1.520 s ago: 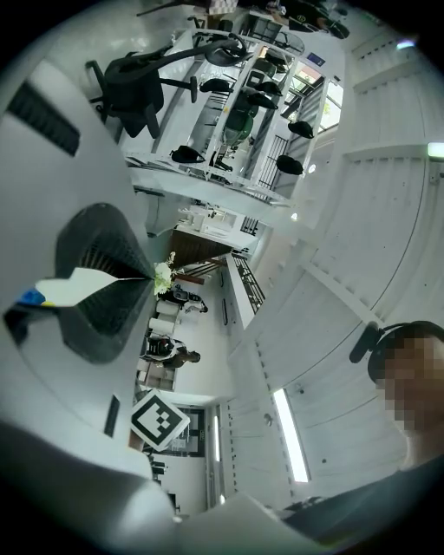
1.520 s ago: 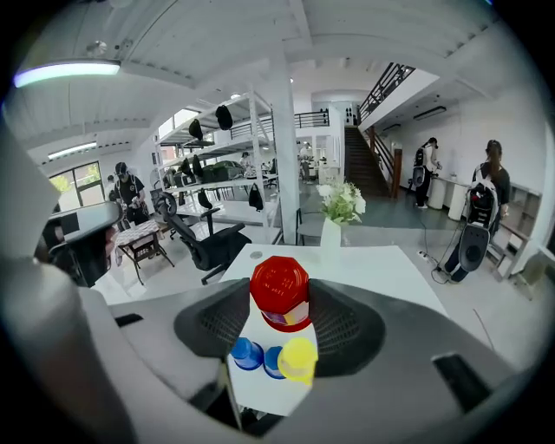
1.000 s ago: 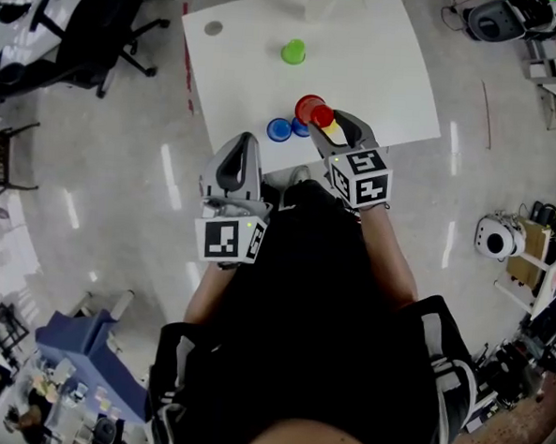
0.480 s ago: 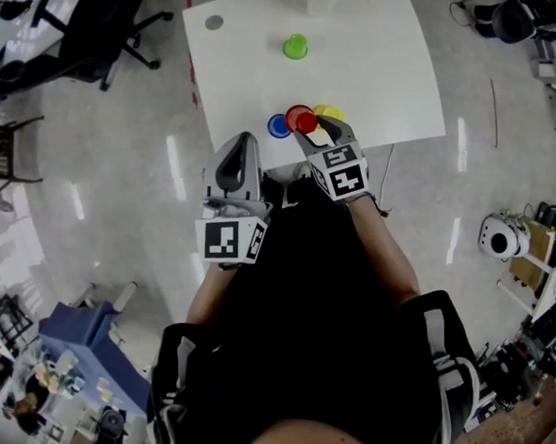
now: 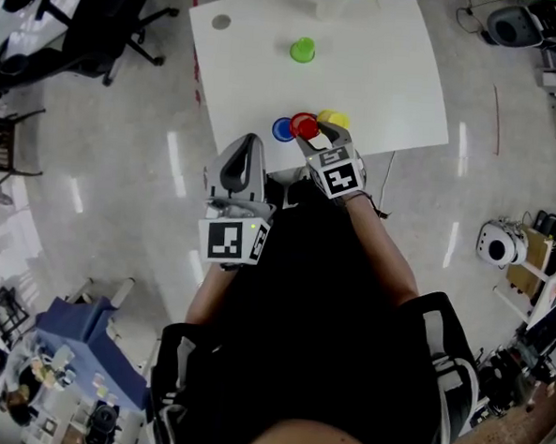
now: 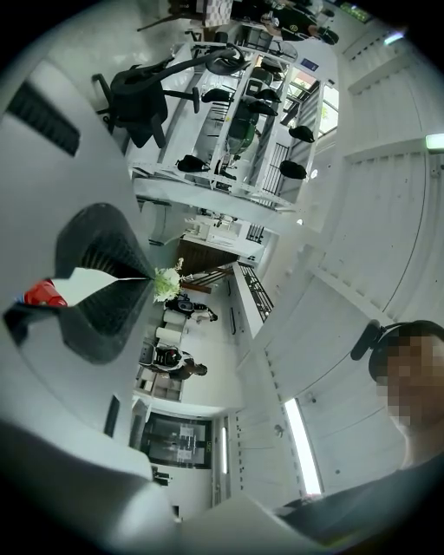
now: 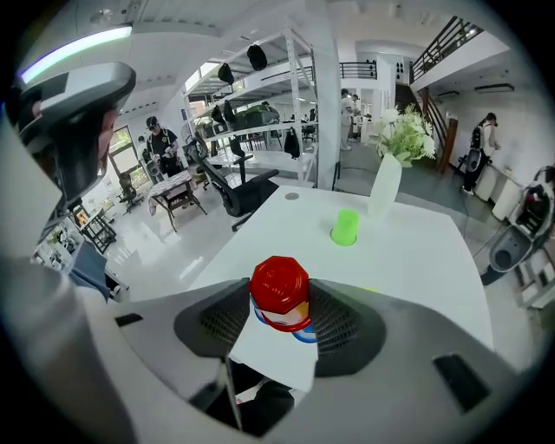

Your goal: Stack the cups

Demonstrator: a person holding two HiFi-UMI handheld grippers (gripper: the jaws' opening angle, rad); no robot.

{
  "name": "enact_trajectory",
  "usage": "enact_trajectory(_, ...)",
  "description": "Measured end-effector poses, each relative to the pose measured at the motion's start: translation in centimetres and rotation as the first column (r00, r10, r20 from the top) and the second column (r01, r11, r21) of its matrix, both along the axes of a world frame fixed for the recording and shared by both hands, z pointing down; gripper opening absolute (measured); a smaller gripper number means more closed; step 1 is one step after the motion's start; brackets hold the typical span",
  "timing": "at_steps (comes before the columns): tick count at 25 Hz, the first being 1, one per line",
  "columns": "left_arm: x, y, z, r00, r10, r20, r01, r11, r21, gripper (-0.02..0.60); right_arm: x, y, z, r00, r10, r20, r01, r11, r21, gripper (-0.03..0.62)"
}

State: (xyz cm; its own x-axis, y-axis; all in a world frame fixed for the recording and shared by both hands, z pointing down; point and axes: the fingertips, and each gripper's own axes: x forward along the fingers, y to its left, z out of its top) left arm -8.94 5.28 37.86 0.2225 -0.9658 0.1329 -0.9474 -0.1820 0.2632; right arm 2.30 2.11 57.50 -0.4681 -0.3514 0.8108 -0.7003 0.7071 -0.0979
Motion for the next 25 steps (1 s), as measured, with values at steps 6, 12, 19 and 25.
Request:
enact_trajectory(6, -0.4, -0.5, 0.1, 1.000, -0.009, -0.016, 0.008, 1.000, -0.011, 0.021, 0.0, -0.3, 1.0, 1.000, 0.003, -0.010, -0.003, 1.000, -0.022, 0.229)
enact_trajectory(12, -0.6, -0.7, 0.4, 1.000, -0.008, 0.007, 0.008, 1.000, -0.008, 0.021, 0.0, -0.2, 1.8, 1.000, -0.003, -0.019, 0.002, 0.999, -0.044, 0.229)
enact_trajectory(19, -0.6, -1.1, 0.4, 1.000, -0.010, -0.003, 0.010, 1.000, -0.008, 0.021, 0.1, -0.5, 2.3, 1.000, 0.014, -0.012, -0.014, 0.998, -0.060, 0.229)
enact_trajectory(25, -0.2, -0.9, 0.1, 1.000, -0.010, -0.001, 0.010, 1.000, -0.010, 0.021, 0.5, -0.4, 1.9, 1.000, 0.008, -0.016, -0.009, 0.998, -0.057, 0.230)
